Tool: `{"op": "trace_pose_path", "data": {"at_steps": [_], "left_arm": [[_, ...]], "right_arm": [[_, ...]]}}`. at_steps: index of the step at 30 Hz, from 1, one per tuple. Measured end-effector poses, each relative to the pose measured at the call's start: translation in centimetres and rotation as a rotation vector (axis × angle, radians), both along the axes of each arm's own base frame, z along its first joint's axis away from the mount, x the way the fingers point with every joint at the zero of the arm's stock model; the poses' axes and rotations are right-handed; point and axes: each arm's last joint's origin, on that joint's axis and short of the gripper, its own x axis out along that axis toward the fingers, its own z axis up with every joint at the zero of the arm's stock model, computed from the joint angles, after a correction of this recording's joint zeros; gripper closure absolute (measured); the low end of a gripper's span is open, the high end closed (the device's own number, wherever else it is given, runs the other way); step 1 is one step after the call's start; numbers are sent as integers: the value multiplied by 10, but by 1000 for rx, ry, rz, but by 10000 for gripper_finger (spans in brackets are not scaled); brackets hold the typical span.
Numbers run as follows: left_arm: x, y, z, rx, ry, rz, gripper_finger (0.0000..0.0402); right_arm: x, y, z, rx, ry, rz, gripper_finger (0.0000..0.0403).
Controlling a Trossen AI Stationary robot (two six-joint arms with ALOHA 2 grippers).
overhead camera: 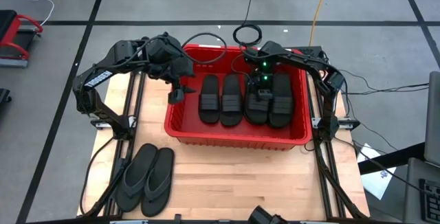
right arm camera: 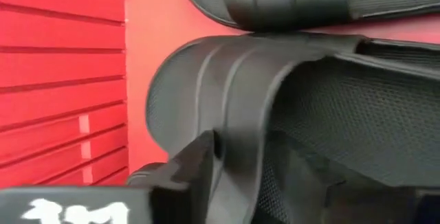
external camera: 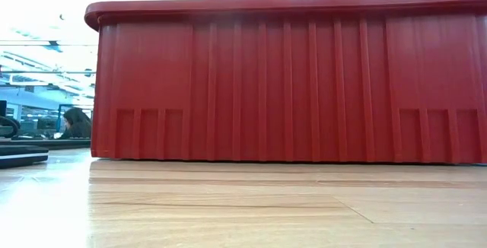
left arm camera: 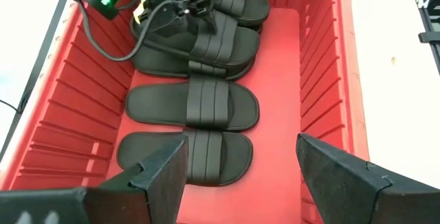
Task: Pick and place slides into bin
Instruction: Put the black slipper into the red organizer bin
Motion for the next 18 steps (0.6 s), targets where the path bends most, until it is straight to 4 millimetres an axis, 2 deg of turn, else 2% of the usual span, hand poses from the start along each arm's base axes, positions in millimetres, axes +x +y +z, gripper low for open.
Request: {"op": "trace_pose_path", "data": {"at_steps": [4,9,14,18], "left_arm": [[1,-4,0,2,0,-19,135],[2,-8,0,1,-6,-36,135],[3,-8,0,7,-6,-43,135],[4,-9,1,15,-22,-51,135]], "right_arm": [[-2,0,10,-72,-4,-39,232],[-11,5,36,-201,-42,-56,203],[-26,17,74,-281,-159,-120,199],[-38,37,113,-308,-362,-159,216]]}}
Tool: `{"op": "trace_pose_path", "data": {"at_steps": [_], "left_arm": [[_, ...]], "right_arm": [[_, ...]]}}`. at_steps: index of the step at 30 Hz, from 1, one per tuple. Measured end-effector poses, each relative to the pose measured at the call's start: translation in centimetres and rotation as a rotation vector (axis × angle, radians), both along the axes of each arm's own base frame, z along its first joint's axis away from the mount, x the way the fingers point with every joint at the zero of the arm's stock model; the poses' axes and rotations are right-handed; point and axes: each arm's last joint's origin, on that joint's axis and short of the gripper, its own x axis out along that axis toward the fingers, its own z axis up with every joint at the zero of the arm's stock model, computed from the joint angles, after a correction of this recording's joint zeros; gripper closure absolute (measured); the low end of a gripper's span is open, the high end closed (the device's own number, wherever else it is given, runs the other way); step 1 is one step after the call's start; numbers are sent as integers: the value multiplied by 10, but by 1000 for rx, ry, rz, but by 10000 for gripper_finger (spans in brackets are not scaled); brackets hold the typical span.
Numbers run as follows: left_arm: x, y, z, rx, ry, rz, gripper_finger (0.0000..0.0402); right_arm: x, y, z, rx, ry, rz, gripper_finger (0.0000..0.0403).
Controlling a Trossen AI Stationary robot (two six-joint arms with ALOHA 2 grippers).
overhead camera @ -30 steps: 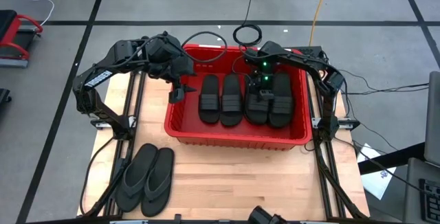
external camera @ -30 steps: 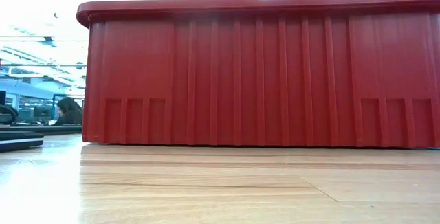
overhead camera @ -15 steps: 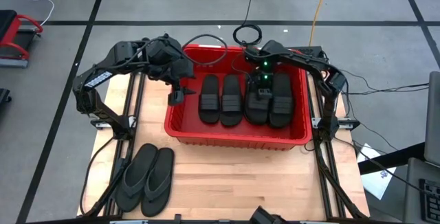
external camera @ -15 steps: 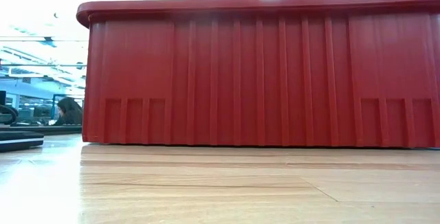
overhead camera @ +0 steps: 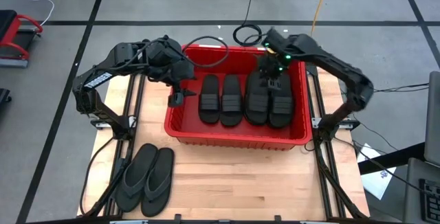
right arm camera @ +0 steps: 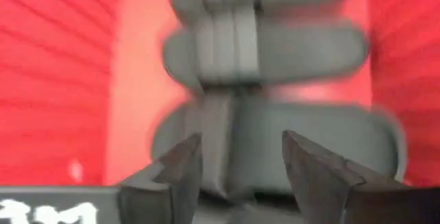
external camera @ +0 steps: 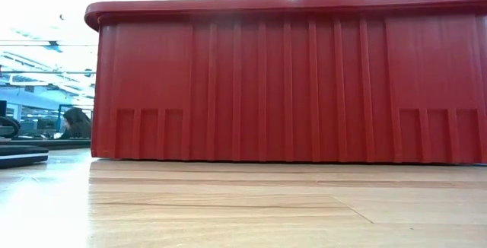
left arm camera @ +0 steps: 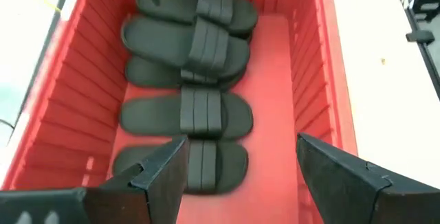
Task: Pick and place slides into bin
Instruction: Put the black slipper into the red organizer bin
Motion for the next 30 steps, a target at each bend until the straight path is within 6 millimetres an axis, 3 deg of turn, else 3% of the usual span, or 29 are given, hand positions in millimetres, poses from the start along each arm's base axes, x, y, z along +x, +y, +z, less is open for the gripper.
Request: {"op": "trace_pose_path", "data": {"at_steps": [4,7,9,11,17,21,25,30], "left_arm": [[7,-8,6,25,-76,-41,135],[12,-16,11,62,-148,-80,135],[16,-18,15,97,-193,-69,135],[18,-20,18,126,-228,-50,135],[18,-22,20,32,-250,136,135],[-12,-38,34,-87,-282,197,145],[-54,-66,59,-26,-431,207,197],[-100,-88,78,-65,-575,243,296]], "right_arm": [[-11,36,48,-24,-320,94,267],[-19,67,81,-66,-536,192,332],[-26,85,96,-97,-628,245,380],[-32,98,106,-107,-671,254,392],[-37,119,108,-117,-643,271,401],[-32,136,105,-137,-624,323,402],[-23,154,96,-119,-633,402,402],[-15,170,83,-99,-699,500,403]]}}
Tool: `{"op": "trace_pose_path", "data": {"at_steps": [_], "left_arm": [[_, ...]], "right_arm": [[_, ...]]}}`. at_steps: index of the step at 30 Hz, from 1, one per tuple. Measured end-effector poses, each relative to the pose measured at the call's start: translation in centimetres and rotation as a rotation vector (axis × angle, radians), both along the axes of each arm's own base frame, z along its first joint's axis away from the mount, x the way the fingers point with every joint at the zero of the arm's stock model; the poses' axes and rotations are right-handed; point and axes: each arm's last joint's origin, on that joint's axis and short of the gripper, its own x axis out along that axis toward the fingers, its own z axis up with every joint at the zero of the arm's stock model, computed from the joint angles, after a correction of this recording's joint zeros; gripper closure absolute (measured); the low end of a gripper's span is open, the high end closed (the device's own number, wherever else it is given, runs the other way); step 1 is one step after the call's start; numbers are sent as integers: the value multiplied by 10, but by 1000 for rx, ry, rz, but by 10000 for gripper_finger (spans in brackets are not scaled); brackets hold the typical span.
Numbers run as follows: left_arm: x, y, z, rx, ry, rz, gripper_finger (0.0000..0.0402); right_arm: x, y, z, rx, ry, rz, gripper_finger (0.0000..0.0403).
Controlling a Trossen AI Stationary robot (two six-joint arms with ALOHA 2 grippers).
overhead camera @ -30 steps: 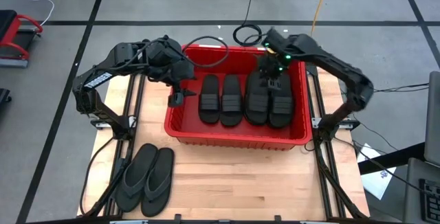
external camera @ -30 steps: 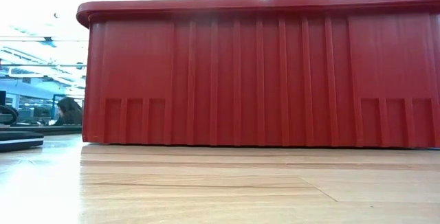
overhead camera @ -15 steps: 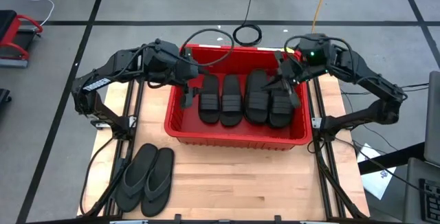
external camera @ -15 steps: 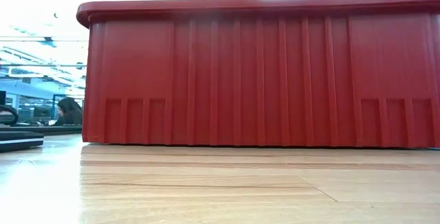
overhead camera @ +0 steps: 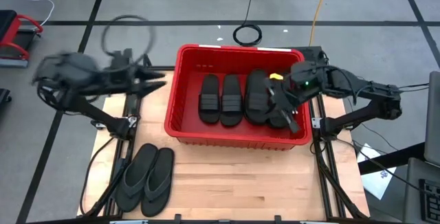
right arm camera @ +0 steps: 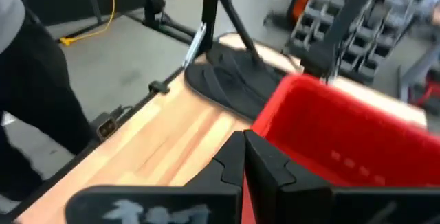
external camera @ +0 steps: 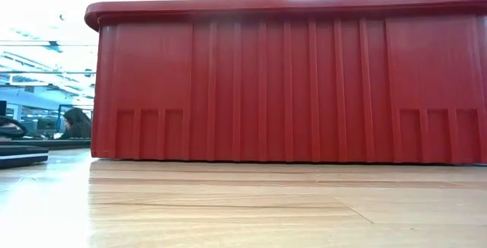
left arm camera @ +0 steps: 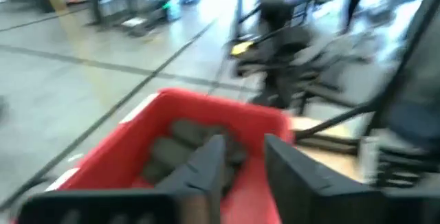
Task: Pick and place slides into bin
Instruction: Put the black slipper into the red organizer bin
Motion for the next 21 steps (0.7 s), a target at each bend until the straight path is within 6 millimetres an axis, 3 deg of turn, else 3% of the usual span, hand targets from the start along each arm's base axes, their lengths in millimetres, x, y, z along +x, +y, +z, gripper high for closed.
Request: {"op": "trace_pose_path", "data": {"at_steps": [3,6,10,12,17,21], "left_arm": [[-2,-12,2,-24,-40,-85,354],[3,-25,-19,-18,45,-166,393],[4,-37,-61,-72,132,-192,389],[-3,-43,-77,-106,73,-227,392],[-19,-63,-144,-215,1,-375,397],[-41,-73,-196,-377,-3,-461,400]], "right_arm": [[7,4,-7,6,-96,32,403],[16,6,-14,38,-188,33,403],[25,14,-14,160,-329,34,403],[27,19,-15,215,-378,45,403],[30,36,-22,305,-475,83,403],[32,54,-40,308,-481,-60,403]]}}
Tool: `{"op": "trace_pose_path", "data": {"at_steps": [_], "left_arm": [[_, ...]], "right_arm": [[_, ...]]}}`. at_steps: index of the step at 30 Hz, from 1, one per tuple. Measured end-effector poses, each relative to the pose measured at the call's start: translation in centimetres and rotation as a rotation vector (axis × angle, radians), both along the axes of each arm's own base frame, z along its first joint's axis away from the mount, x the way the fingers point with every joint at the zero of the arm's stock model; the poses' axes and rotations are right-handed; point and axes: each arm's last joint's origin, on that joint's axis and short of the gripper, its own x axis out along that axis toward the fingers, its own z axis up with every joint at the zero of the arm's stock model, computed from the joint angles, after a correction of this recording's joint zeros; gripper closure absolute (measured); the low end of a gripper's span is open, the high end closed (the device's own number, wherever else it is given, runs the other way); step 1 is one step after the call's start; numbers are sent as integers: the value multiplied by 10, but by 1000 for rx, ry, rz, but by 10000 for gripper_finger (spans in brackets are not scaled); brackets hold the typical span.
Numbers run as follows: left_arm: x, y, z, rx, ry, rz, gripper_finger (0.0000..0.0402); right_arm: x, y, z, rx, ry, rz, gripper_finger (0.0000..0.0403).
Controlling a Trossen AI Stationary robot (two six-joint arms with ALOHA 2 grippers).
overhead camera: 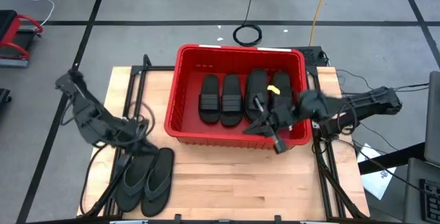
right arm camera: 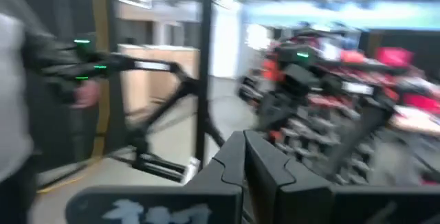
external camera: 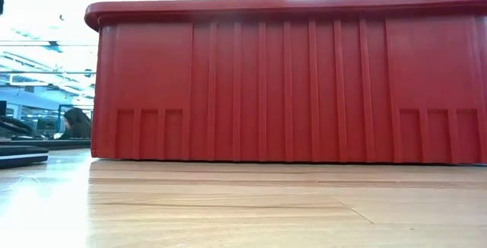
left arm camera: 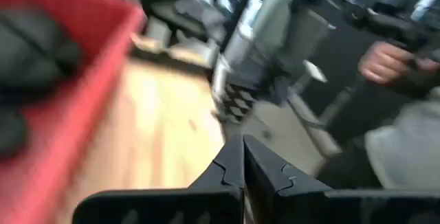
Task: Pick and place slides into bin
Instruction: Put the black slipper into the red organizer bin
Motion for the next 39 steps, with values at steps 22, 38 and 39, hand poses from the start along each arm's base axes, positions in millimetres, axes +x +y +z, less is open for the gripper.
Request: {"op": "trace_pose_path", "data": {"at_steps": [22,38,39], "left_arm": [[-14,-64,-91,-287,411,-204,393],[15,-78,-141,-340,839,-98,246],[16,-77,-142,-325,848,-103,227]], "right_arm": [[-4,47,-24,72,121,-68,403],[-4,48,-34,126,244,-64,403],[-4,48,-34,126,244,-64,403]]}}
